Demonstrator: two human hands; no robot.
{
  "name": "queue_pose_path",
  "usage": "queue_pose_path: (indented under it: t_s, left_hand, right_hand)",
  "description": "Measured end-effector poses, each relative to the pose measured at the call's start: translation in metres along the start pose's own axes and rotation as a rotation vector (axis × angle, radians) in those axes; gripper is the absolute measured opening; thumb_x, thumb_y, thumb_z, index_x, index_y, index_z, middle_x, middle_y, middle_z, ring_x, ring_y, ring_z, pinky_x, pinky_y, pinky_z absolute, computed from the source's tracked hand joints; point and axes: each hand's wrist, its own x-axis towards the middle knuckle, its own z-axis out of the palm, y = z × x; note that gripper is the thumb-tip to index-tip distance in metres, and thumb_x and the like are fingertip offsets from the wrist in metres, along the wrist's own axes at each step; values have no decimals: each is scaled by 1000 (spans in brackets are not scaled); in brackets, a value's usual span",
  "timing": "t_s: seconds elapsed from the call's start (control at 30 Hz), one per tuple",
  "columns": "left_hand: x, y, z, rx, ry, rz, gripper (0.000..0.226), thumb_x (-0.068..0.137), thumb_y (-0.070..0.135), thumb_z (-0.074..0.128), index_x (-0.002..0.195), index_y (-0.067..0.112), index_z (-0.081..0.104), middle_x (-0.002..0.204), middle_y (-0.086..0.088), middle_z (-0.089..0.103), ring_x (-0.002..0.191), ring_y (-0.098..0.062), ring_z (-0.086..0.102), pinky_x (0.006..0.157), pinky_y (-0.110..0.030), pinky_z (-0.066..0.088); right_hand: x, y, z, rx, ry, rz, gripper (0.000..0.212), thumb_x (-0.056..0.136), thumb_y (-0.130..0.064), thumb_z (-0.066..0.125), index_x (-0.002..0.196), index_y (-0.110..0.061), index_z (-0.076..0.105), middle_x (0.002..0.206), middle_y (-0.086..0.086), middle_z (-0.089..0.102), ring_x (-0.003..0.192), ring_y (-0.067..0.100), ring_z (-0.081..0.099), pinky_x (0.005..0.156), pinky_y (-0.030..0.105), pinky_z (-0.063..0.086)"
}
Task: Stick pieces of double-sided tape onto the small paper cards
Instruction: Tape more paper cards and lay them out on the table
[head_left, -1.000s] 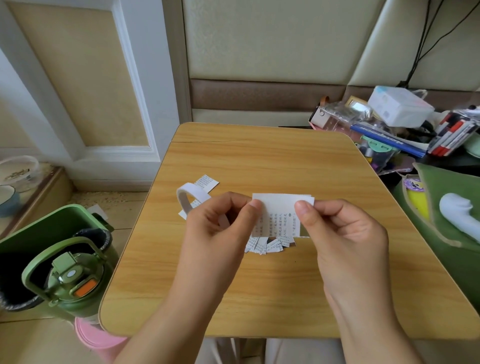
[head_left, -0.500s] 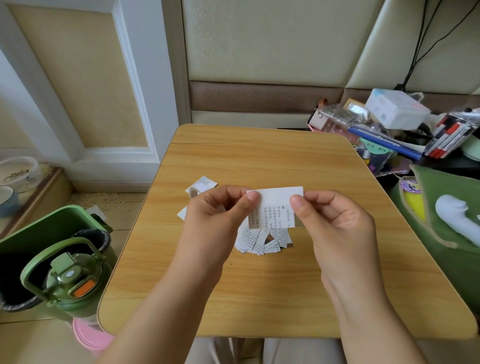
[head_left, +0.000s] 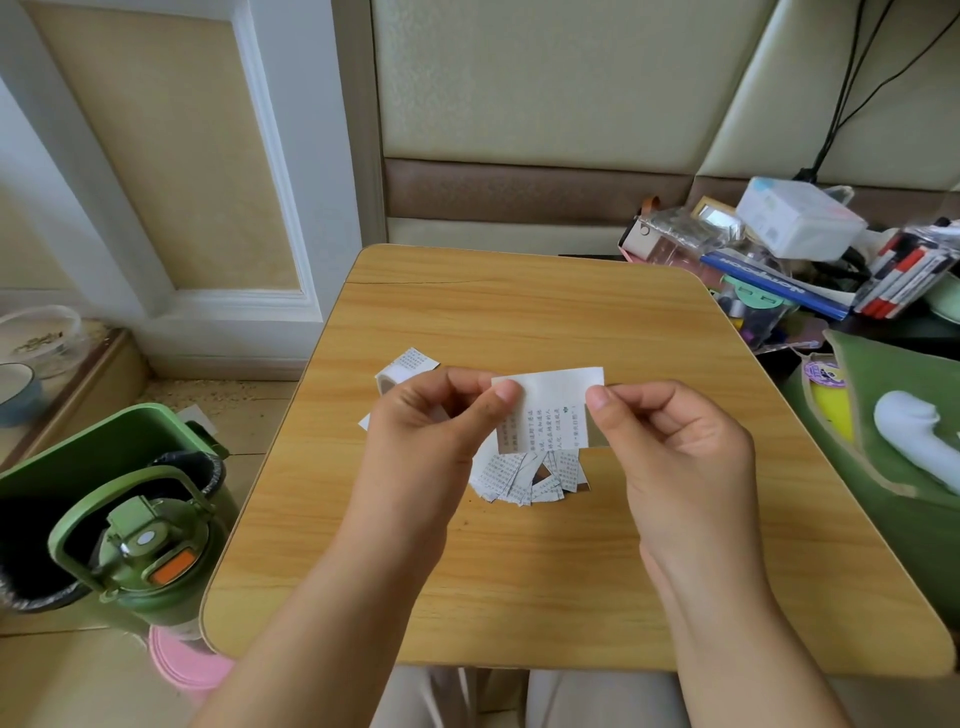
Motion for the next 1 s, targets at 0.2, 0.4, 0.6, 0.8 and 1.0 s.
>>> queue_pose_path:
  t_s: [0.2, 0.4, 0.6, 0.8, 1.0]
  left_hand:
    - [-1, 0, 0, -6, -10, 13, 10, 78, 8, 69, 69, 11, 66, 52, 12, 55, 46, 0, 47, 51, -10, 38]
    - [0, -1, -2, 8, -27, 8, 13, 76, 10, 73, 67, 14, 65, 52, 13, 53, 48, -2, 46, 54, -13, 38]
    - [3, 2, -7, 132, -140, -11, 10, 70, 22, 71, 62, 23, 66, 53, 11, 48, 53, -5, 39, 55, -18, 32]
    - [3, 10, 0, 189, -173, 66, 13, 84, 7, 66, 72, 11, 68, 47, 16, 53, 45, 4, 46, 48, -6, 33]
    - [-2, 5, 3, 67, -95, 72, 14, 85, 6, 64, 71, 11, 67, 52, 14, 57, 48, 3, 48, 50, -8, 37]
  right_hand:
    - [0, -1, 0, 1, -1, -16, 18, 79, -4, 71, 68, -17, 64, 63, -5, 69, 58, 3, 60, 57, 12, 46]
    - [-1, -1, 0, 4, -12, -25, 23, 78, -2, 72, 65, -19, 65, 62, -4, 69, 58, 4, 59, 57, 13, 46]
    - [1, -4, -4, -83, -112, -64, 19, 78, -2, 73, 67, -17, 65, 65, -3, 70, 60, 6, 61, 59, 16, 48]
    - [4, -12, -7, -166, -211, -113, 18, 78, -5, 74, 69, -18, 67, 72, -1, 72, 67, 12, 67, 65, 25, 53]
    - [0, -11, -2, -77, -178, -11, 16, 79, -9, 72, 67, -19, 67, 67, -3, 70, 62, 6, 63, 60, 18, 49]
